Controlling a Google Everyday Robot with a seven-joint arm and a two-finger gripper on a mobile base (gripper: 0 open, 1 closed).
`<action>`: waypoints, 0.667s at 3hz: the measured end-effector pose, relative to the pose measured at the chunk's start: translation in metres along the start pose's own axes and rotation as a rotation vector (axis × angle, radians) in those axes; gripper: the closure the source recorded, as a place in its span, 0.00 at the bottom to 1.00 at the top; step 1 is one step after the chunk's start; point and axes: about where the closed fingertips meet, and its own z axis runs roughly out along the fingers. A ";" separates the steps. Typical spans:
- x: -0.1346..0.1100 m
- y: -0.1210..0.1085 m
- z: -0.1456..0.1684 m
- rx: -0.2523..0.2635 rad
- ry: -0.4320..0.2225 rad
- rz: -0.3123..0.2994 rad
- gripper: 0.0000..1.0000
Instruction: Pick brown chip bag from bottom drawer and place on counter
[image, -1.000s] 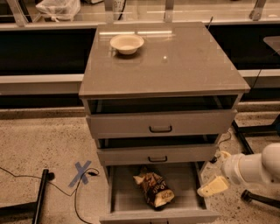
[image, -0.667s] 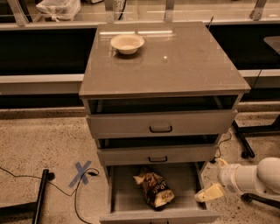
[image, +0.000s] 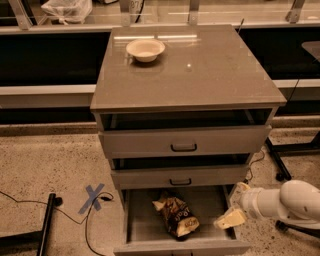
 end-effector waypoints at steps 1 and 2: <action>0.011 0.003 0.047 -0.003 -0.022 -0.002 0.00; 0.027 0.006 0.102 -0.006 -0.008 -0.002 0.00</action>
Offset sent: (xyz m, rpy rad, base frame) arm 0.0364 0.0692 -0.1587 -0.0073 0.0081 0.0135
